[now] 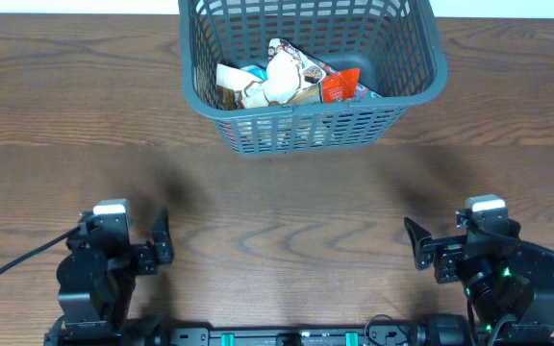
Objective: Pack container
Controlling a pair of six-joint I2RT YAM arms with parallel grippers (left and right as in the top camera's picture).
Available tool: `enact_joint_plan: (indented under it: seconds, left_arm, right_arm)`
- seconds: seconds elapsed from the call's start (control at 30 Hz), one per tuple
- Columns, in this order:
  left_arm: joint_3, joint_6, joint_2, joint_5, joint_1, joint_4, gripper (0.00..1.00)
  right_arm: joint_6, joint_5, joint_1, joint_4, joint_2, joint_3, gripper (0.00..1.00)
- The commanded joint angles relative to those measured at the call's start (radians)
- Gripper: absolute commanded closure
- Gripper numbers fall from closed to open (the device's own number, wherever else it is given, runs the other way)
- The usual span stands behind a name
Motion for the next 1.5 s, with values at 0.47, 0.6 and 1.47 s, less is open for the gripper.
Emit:
enact_joint_plan:
  seconds: [0.47, 0.6, 1.47]
  left_arm:
    - [-0.002, -0.012, -0.006, 0.014, 0.002, -0.255, 0.01]
    - [-0.002, -0.012, -0.006, 0.014, 0.002, -0.256, 0.01]
    - [-0.002, -0.012, -0.006, 0.014, 0.002, -0.256, 0.01]
  right_arm:
    - [-0.007, 0.008, 0.01, 0.047, -0.002, -0.069, 0.01]
    - [-0.007, 0.011, 0.009, 0.107, -0.002, -0.071, 0.01]
    - [0.057, 0.0, 0.055, 1.058, -0.183, -0.728, 0.01]
